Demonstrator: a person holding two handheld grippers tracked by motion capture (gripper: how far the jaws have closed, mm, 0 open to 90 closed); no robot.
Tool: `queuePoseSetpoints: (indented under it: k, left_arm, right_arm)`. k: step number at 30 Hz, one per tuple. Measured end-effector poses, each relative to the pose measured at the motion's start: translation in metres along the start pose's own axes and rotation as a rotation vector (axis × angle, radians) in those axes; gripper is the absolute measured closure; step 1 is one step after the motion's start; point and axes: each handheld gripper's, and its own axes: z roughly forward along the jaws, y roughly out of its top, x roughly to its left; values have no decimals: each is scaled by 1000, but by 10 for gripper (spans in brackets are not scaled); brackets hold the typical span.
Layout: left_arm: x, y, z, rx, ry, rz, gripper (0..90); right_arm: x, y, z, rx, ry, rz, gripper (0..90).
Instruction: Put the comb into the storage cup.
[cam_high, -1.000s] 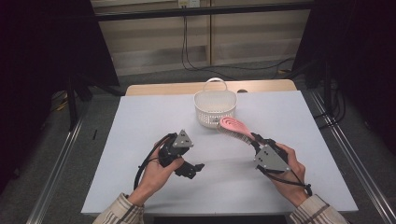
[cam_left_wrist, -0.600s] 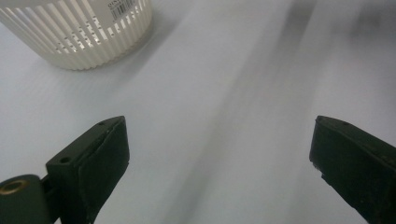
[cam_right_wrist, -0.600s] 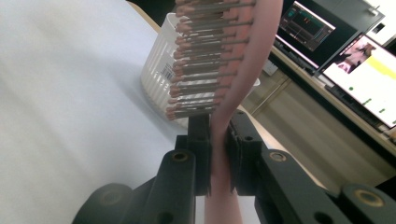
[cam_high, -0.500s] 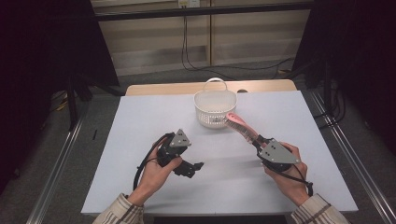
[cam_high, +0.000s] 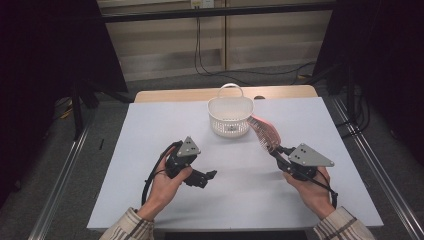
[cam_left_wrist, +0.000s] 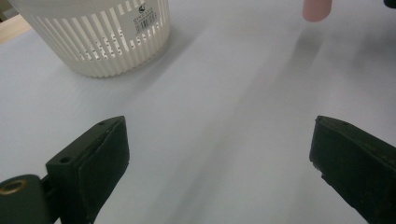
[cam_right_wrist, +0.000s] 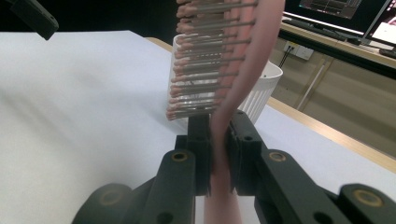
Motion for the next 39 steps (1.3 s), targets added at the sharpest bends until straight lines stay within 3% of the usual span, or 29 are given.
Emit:
queuePoseSetpoints:
  k: [7, 10, 13, 20, 31, 35, 37, 39]
  left_arm:
    - [1, -3, -5, -42, 20, -11, 49]
    - [3, -6, -7, -80, 47, -46, 47]
    - [4, -8, -9, -108, 97, -45, 42]
    - [6, -13, -10, -199, 96, -51, 31]
    - [7, -15, -16, -300, 45, -39, 29]
    - [4, -14, -17, -324, 44, -49, 38]
    - [2, -12, -17, -336, 86, -64, 40]
    - [2, -10, -17, -352, 69, -70, 51]
  right_arm:
    - [-8, -5, 2, -17, 43, 78, 816]
    - [-10, -7, 1, -26, 57, 103, 816]
    - [-10, -8, 1, -30, 64, 124, 816]
    - [-9, -8, 1, -48, 104, 157, 816]
    - [-7, -10, 4, -80, 163, 211, 816]
    - [-6, -11, 5, -82, 192, 228, 816]
    - [-5, -11, 5, -99, 212, 230, 816]
    - [-4, -10, 5, -112, 235, 231, 816]
